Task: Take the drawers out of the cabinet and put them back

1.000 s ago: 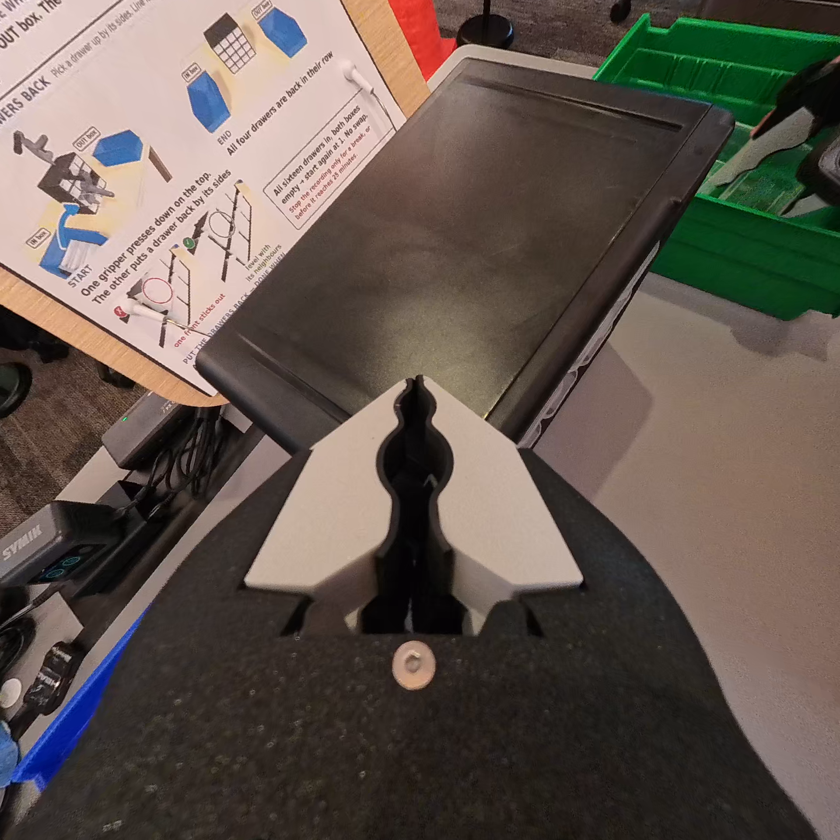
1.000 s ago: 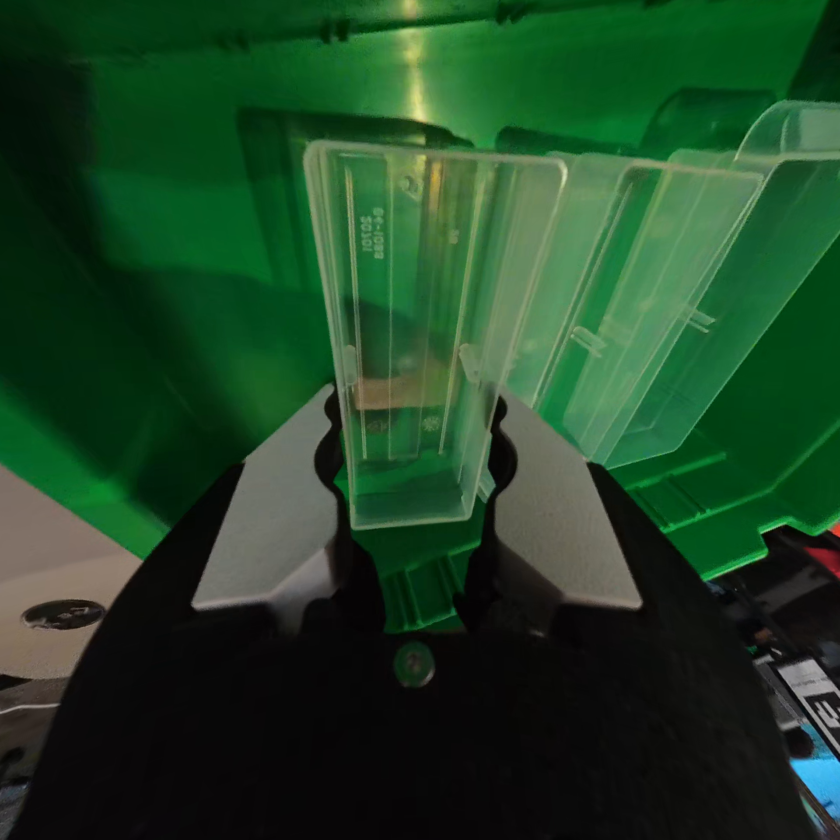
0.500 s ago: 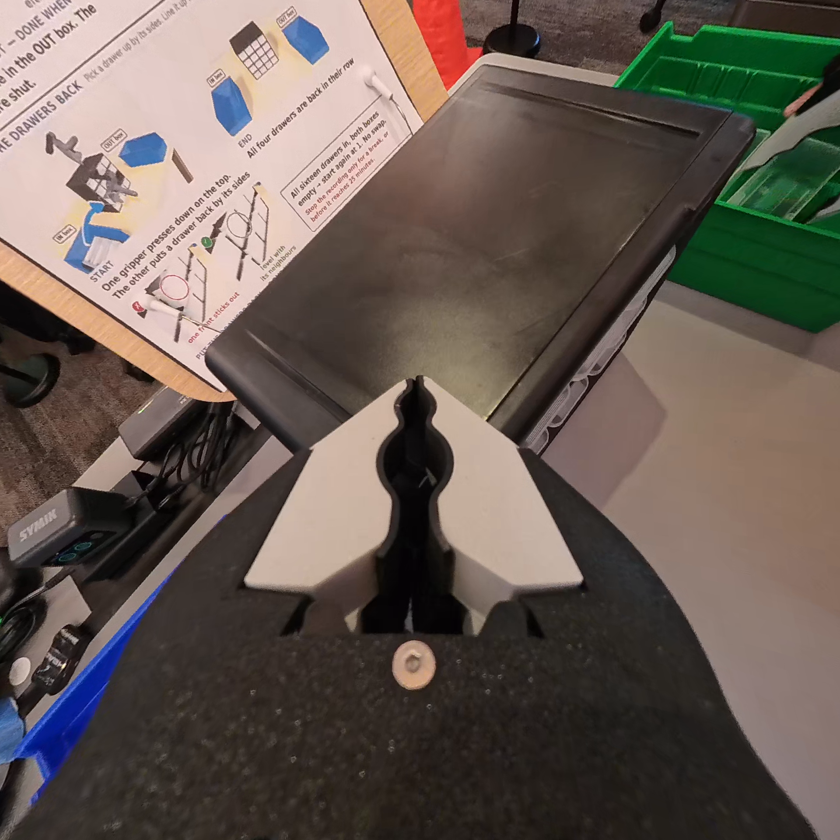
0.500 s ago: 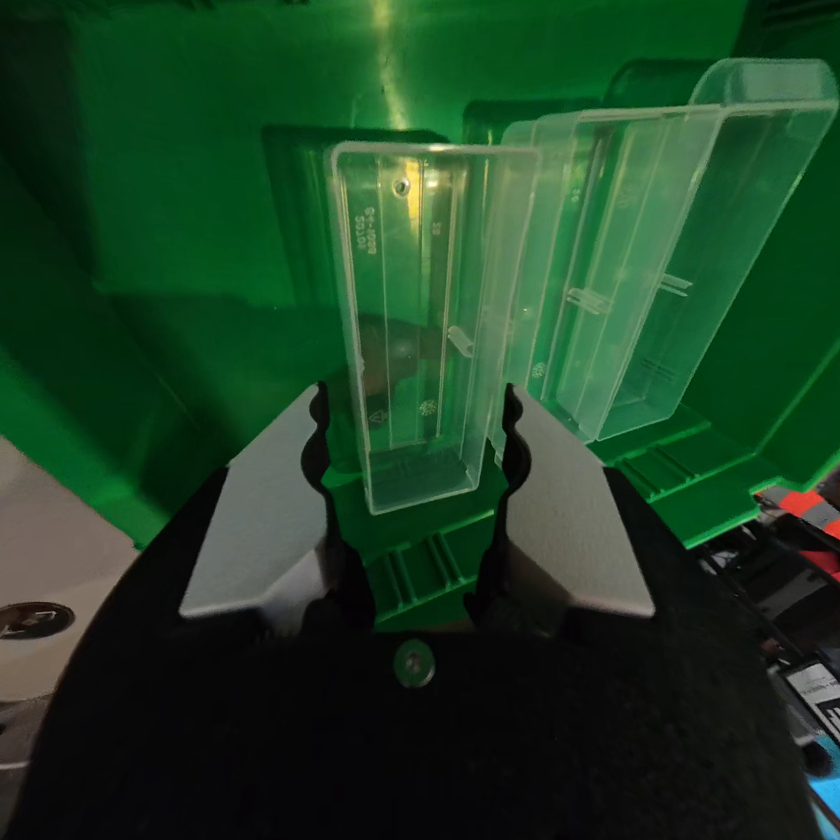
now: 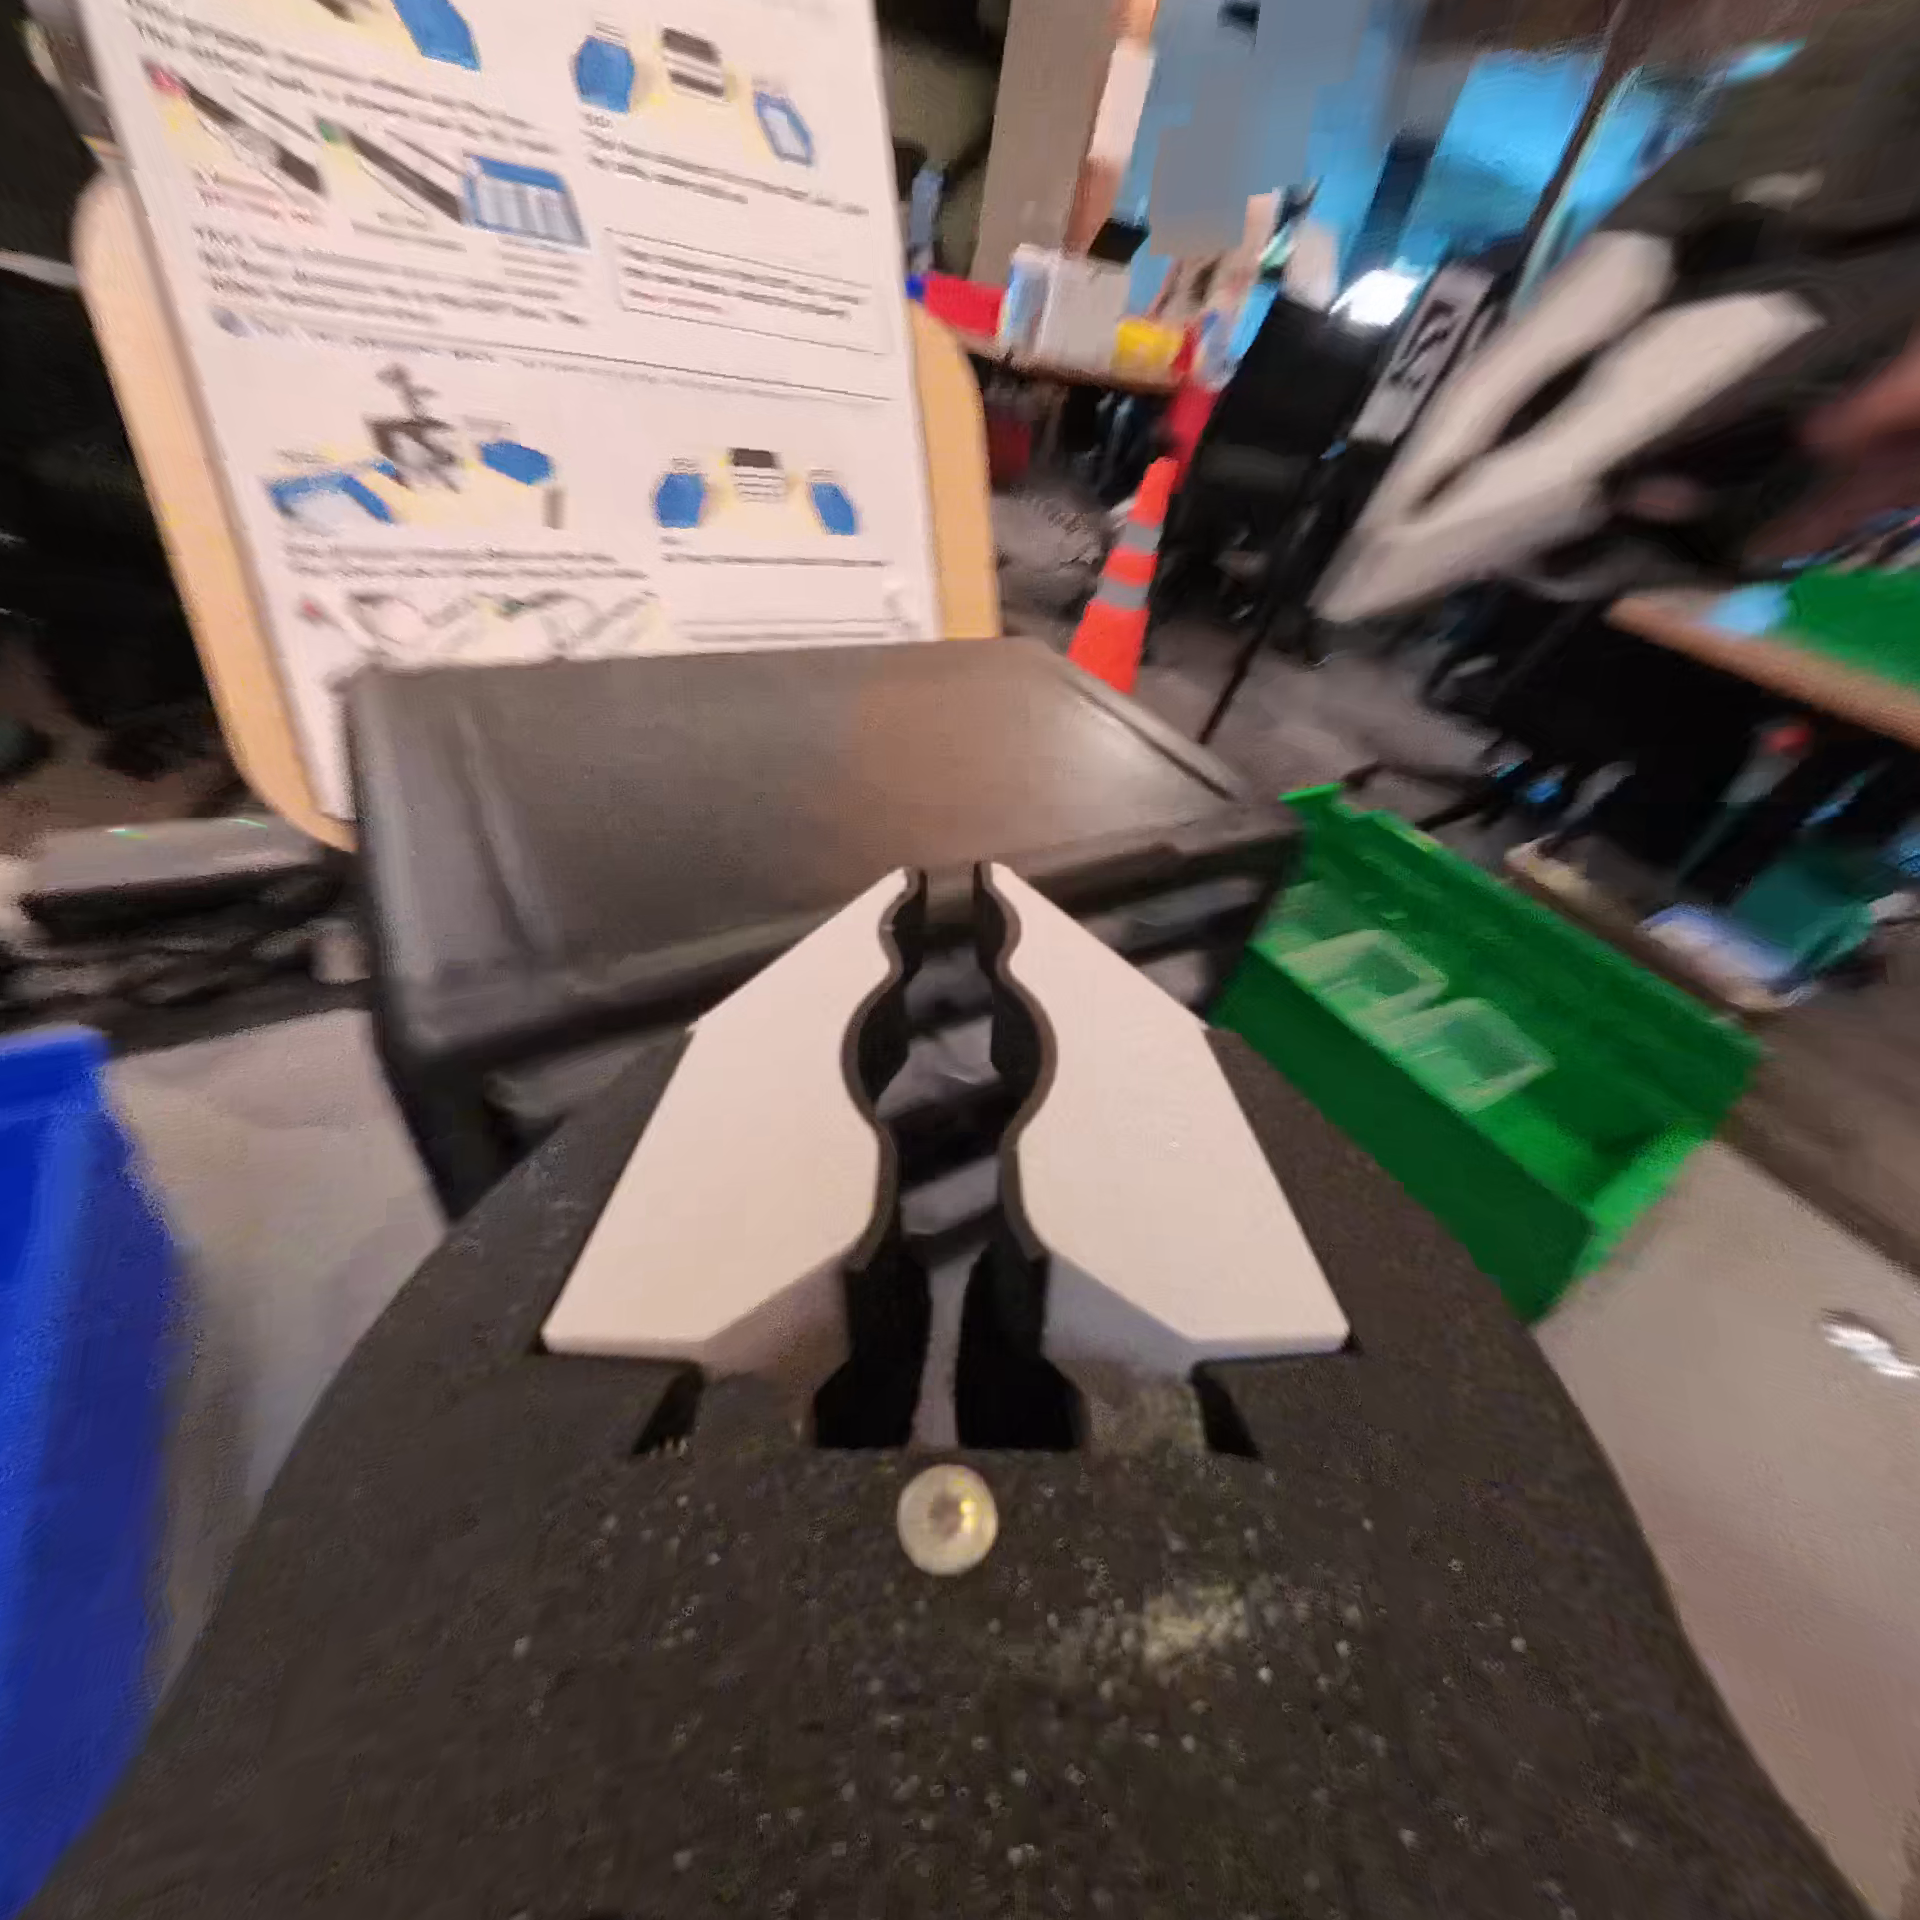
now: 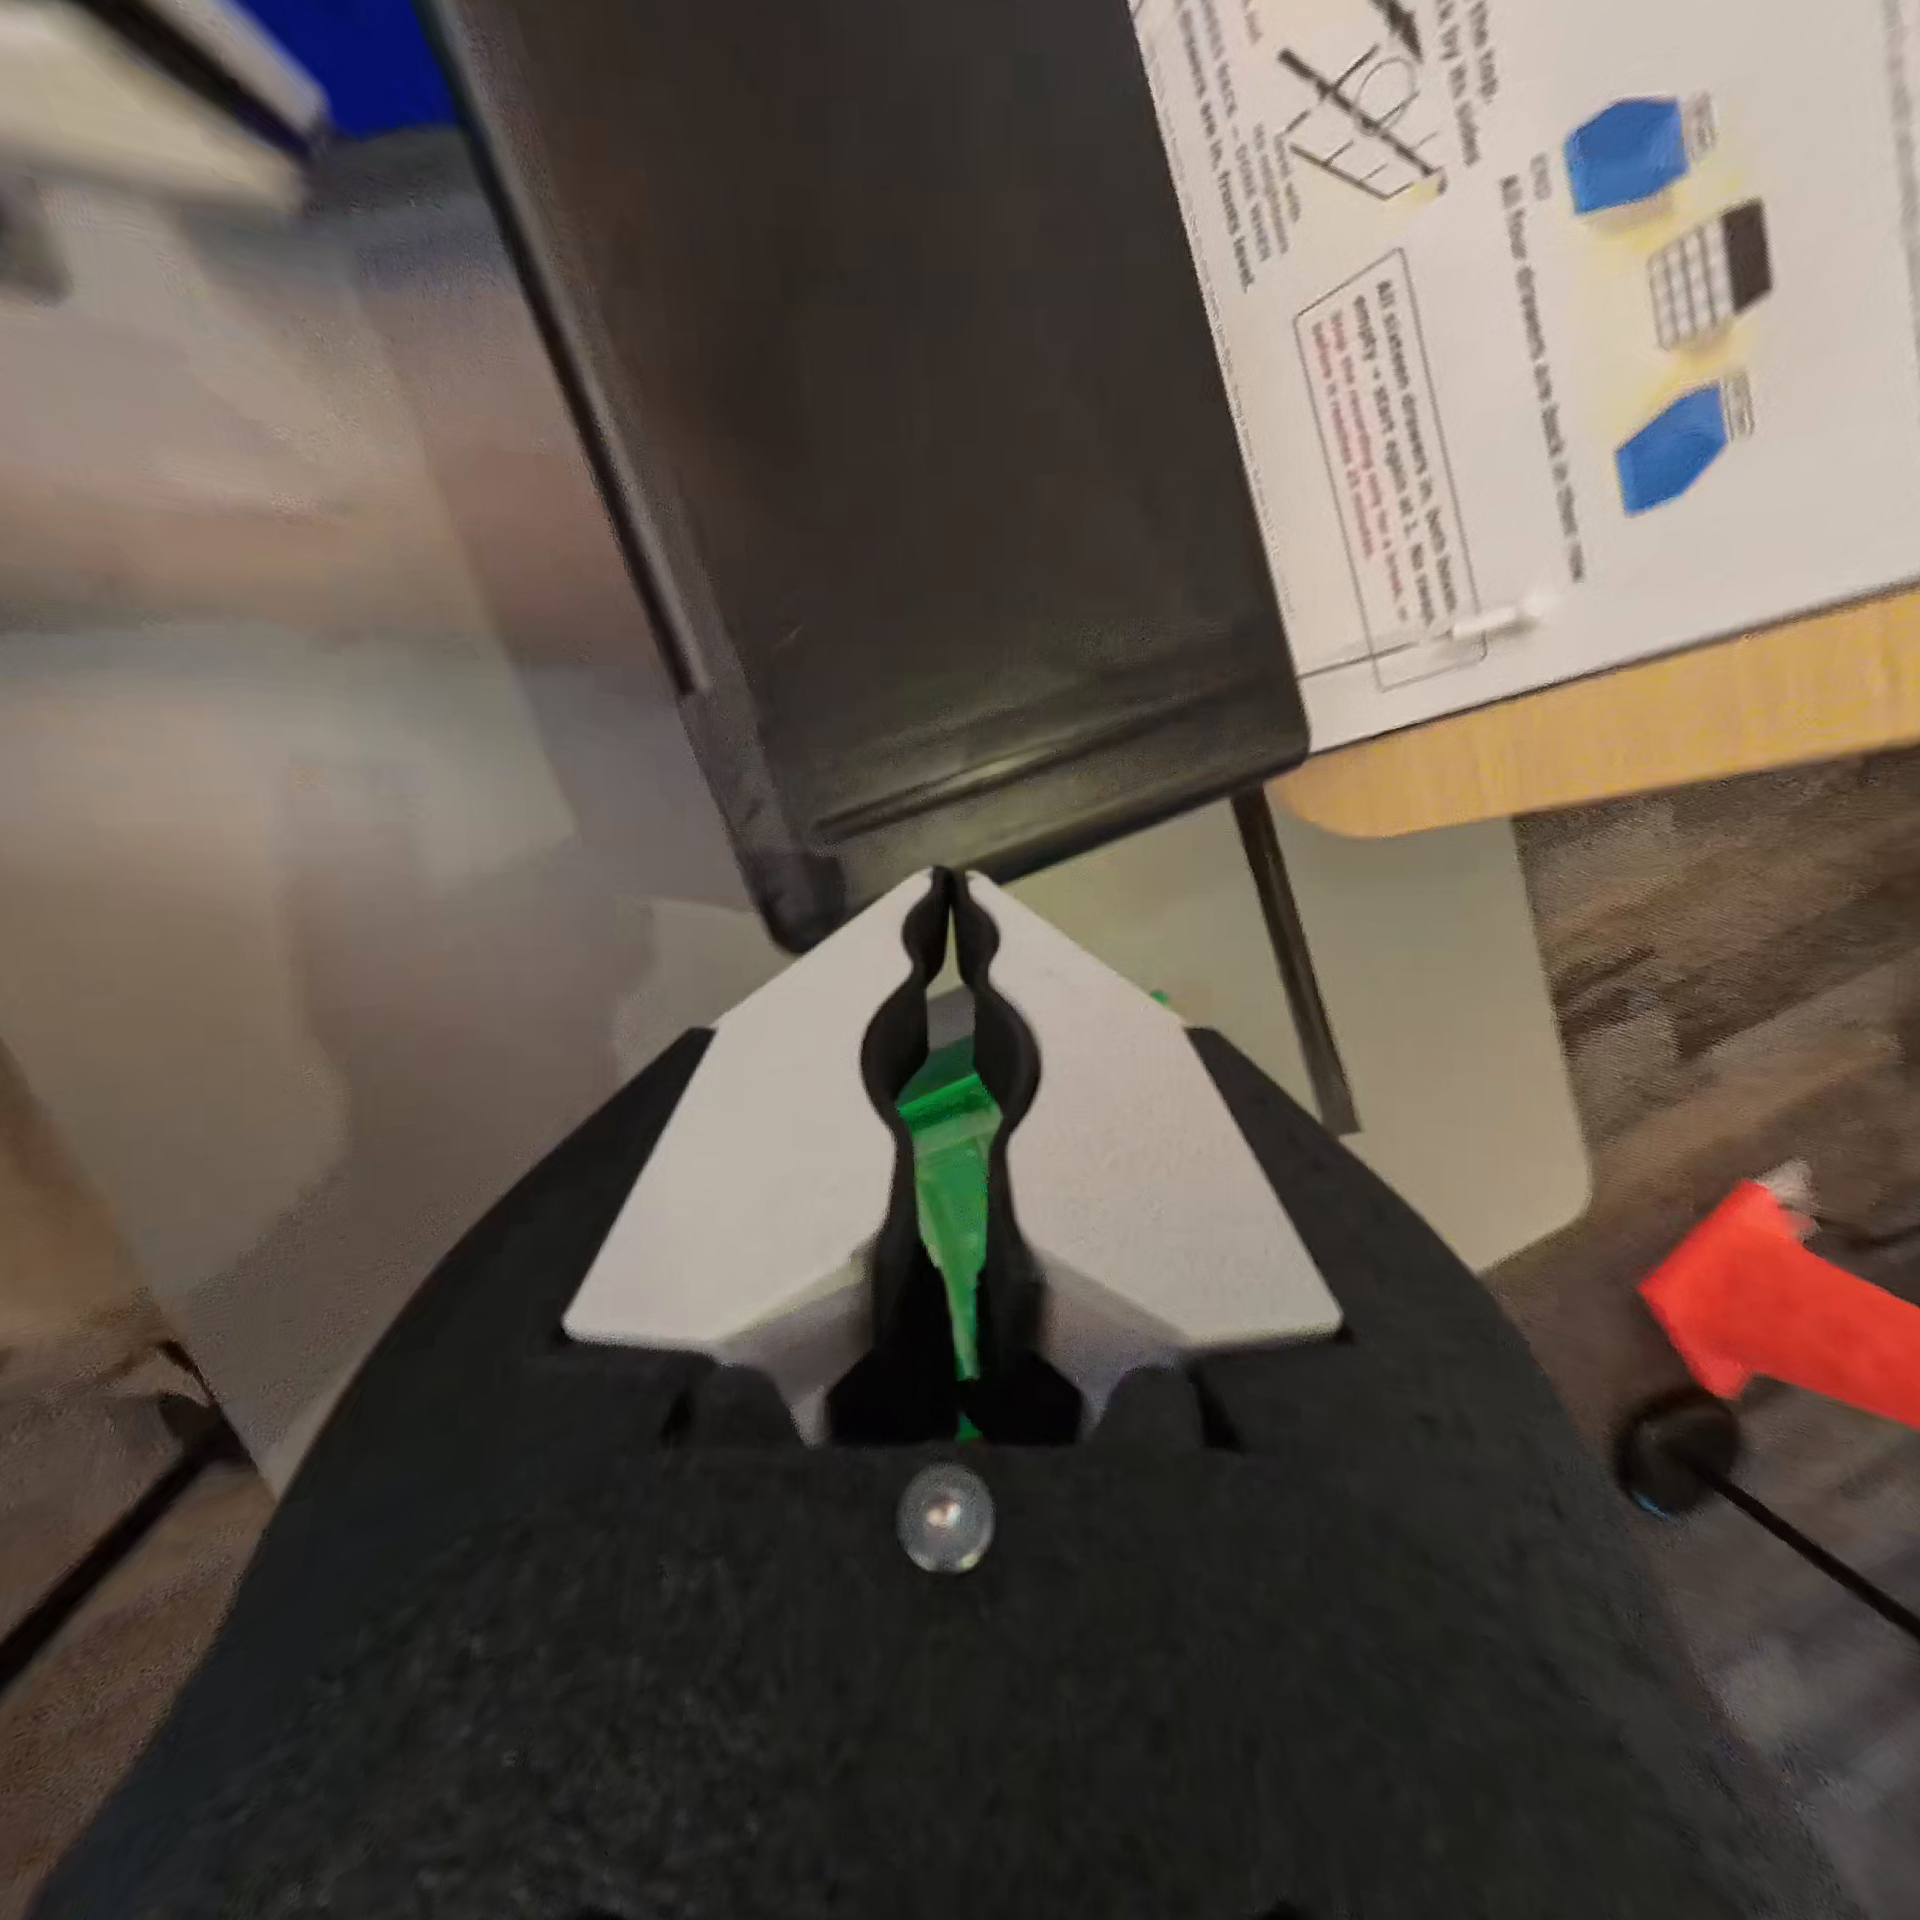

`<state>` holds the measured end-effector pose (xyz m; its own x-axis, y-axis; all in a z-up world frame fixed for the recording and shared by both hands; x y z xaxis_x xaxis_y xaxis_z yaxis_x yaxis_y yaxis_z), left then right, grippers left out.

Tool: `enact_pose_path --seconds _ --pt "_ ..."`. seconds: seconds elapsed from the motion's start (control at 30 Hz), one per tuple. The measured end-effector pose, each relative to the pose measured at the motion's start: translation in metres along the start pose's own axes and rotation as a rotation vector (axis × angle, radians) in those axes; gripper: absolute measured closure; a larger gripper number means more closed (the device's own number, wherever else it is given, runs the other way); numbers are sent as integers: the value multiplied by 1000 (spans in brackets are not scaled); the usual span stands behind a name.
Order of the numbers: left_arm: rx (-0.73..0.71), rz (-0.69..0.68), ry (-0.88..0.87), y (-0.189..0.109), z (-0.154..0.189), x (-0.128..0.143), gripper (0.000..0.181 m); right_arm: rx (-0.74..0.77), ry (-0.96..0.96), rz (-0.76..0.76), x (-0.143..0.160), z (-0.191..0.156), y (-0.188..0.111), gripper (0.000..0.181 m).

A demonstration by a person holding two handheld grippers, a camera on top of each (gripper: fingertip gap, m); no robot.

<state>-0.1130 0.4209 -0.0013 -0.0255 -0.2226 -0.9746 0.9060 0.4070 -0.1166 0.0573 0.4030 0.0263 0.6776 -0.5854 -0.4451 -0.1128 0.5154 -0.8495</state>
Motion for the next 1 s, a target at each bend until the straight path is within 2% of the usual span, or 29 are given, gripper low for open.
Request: enact_pose_path --seconds 0.1,0.23,0.33,0.5,0.63,0.7,0.8,1.0 --pt "55 -14 -57 -3 32 50 170 -64 -48 -166 -18 3 30 181" --pt "58 -148 -61 5 57 116 158 -121 -62 -353 -9 9 66 181" --pt "104 -185 -178 12 77 140 154 -175 -9 -341 -16 10 71 181" --pt "249 -47 -601 38 96 142 153 -190 14 -417 -13 11 73 181" --pt "208 133 -834 73 85 144 153 -186 16 -490 -14 11 73 181" --pt "179 249 -904 84 77 142 153 -177 -12 -518 -14 10 73 181" --pt "91 354 -944 92 63 146 155 -170 -38 -521 -14 10 73 181" --pt "18 389 -997 104 55 151 155 -199 13 -455 -14 11 73 181"
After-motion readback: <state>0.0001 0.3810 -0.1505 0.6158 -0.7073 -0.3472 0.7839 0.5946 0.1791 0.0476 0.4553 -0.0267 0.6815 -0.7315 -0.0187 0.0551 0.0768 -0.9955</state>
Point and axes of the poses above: each gripper's, where its closed fingertips meet, y out along the fingers, x out of its underside, z = x × y across the jaws, the point moved 1 cm from there along -y, back along the fingers, and after that the axes turned 4 degrees about x, right-handed, at the moved point
